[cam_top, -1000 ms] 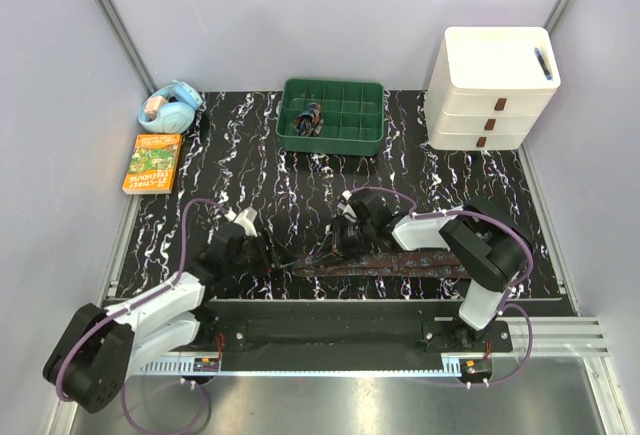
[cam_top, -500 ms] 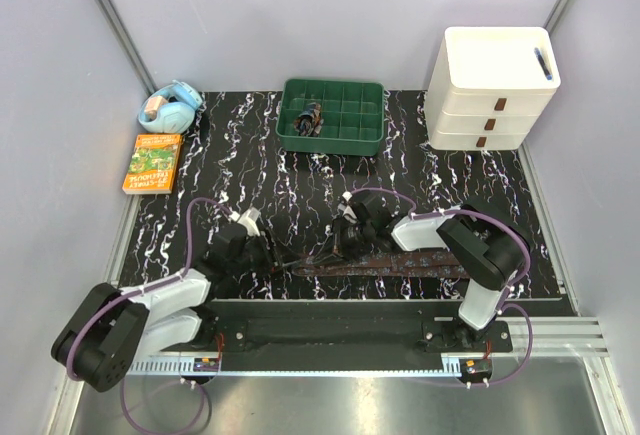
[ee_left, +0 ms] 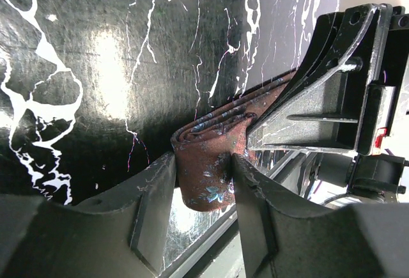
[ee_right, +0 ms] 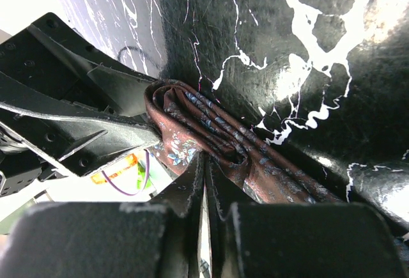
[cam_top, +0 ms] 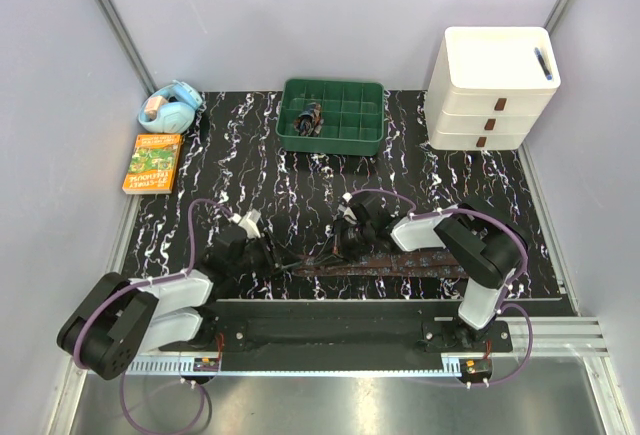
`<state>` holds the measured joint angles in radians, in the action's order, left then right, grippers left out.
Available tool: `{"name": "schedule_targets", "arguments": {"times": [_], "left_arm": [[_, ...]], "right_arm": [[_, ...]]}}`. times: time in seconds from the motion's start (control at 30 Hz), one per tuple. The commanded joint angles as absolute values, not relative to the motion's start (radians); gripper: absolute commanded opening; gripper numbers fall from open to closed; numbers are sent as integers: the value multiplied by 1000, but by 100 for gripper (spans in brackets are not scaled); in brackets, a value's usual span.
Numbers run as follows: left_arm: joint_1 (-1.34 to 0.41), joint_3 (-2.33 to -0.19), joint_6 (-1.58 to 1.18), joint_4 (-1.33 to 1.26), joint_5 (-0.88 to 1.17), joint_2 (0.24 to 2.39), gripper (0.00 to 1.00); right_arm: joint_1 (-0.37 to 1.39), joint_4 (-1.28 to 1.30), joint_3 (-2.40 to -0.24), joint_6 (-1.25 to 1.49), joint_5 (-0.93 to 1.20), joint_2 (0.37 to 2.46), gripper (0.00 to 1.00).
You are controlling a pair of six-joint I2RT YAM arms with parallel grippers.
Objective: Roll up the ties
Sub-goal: Roll the tie at the center of the board.
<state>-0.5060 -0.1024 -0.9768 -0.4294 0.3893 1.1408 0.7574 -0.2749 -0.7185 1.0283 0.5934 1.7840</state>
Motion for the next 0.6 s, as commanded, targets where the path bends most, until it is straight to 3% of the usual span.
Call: {"name": "schedule_targets", "arguments": {"times": [0.0, 0.17, 0.4, 0.57], "left_arm": [[-505, -77, -966, -440, 426, 1140, 47], [-515, -71, -960, -436, 425, 1141, 48], [-529, -61, -956, -494, 416, 1210, 37], [-549, -64, -971, -594, 425, 1305, 41]], "right_arm": [[765, -279, -719, 999, 551, 1809, 6], [765, -272, -723, 992, 542, 1815, 4], [765, -275, -724, 993, 540, 1821, 3], [764, -276, -724, 994, 540, 1824, 2]]}}
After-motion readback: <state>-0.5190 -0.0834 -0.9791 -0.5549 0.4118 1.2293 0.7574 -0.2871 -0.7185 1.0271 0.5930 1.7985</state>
